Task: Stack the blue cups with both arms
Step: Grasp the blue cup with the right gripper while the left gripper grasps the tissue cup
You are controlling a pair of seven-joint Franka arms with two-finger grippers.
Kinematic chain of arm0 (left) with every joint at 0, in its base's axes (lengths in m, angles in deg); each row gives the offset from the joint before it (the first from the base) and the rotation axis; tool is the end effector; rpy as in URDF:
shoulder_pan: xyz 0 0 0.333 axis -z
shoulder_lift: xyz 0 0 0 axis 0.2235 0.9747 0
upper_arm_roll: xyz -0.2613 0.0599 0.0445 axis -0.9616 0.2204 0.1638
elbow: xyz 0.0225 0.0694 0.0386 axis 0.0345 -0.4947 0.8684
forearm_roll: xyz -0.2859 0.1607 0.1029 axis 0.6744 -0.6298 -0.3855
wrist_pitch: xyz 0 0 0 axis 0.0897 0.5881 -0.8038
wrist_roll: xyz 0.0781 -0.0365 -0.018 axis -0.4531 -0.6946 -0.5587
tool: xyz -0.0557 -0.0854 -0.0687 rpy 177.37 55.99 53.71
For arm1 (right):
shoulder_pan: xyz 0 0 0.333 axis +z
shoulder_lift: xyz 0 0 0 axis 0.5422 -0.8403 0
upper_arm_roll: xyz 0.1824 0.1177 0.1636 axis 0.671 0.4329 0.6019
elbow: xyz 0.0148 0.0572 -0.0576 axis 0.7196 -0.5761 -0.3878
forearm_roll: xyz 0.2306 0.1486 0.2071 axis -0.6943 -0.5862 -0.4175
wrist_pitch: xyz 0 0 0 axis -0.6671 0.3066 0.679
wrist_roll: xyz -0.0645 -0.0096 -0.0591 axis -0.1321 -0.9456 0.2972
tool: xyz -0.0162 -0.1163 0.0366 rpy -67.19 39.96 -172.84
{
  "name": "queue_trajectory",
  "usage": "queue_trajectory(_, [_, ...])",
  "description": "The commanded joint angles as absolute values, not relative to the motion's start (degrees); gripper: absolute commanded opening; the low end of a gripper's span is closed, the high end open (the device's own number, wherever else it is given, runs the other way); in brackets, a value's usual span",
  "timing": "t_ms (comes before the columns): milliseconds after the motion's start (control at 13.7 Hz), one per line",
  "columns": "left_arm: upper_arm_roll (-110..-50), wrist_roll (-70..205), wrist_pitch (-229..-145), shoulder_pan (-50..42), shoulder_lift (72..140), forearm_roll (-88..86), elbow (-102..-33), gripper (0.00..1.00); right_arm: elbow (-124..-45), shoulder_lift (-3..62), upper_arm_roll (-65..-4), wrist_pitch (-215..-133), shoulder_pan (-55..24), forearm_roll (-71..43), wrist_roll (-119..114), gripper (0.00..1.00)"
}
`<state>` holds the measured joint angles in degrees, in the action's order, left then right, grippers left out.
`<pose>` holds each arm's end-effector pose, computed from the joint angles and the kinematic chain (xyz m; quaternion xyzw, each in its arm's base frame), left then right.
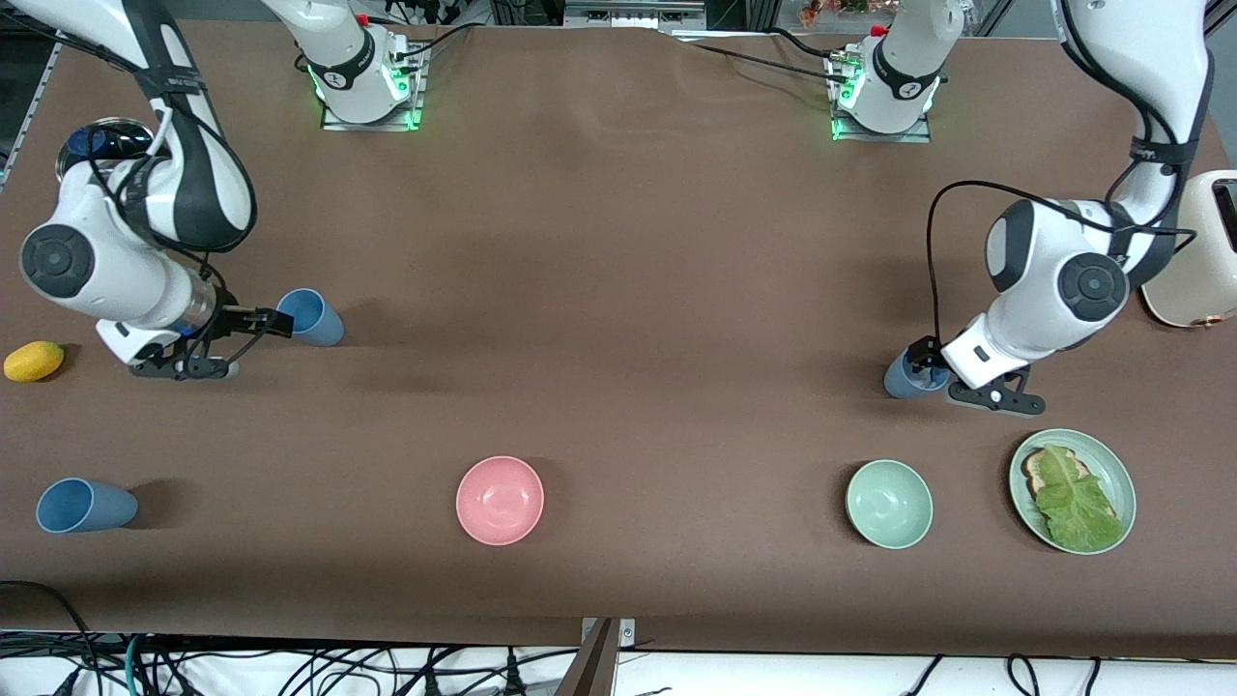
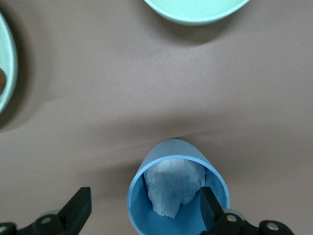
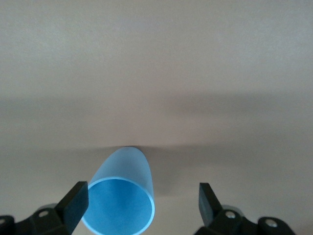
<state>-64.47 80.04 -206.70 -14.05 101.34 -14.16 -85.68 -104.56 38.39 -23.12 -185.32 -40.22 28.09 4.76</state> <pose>0.5429 -0.0141 0.2396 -0.9953 0.0948 0.0105 0.0175 0.5227 -0.0177 0.2769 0.9984 -0.0062 -0.0530 0.0209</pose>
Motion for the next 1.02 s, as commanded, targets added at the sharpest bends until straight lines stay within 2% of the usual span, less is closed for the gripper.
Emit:
queue_trajectory(0, [-64.5,81.4,-210.7,-14.4,101.8,-17.5,-87.8,0.69,-111.3,41.6,-24.0,-189.8,-40.6,28.9,3.6,1.00])
queue_trajectory(73, [-64.5,81.4,-210.7,-14.4,101.9,-17.8,-87.8,0.36,-112.0,41.6,-24.0,-190.6,-40.6,28.9,3.6,1.00])
queue_trajectory(146, [-64.5,81.2,-210.6,-14.3,102.1,-17.8,-87.7,0.07,-112.6,41.5,-24.1,-191.5,-40.6,28.9,2.9,1.00])
queue_trajectory(218, [-64.5,81.2,-210.6,-14.5,102.7,-17.7,-87.6,0.00,-113.4,41.5,-24.3,-192.6,-40.6,28.9,2.5,1.00])
queue_trajectory(510, [-64.6,80.8,-210.0,-14.5,102.3,-17.7,-86.6,0.00,-113.8,39.3,-24.3,-193.0,-40.6,28.8,3.1,0.98])
queue_trajectory(655, [-65.3,80.5,-206.8,-13.8,102.0,-17.0,-84.4,0.00,-113.5,38.7,-24.3,-192.5,-40.6,28.8,3.0,0.53])
queue_trajectory(728, [-67.5,79.3,-204.5,-13.9,102.0,-16.5,-82.5,0.00,-113.4,38.7,-24.3,-192.0,-40.5,28.8,2.8,0.32])
queue_trajectory(874, [-71.8,75.7,-202.1,-13.7,102.1,-12.2,-80.6,0.00,-113.3,38.7,-24.3,-191.3,-40.6,28.7,3.2,0.05])
queue_trajectory(947, [-74.3,72.2,-202.0,-13.6,102.5,-10.5,-80.1,0.00,-113.2,38.7,-24.2,-190.9,-40.5,28.6,3.4,0.00])
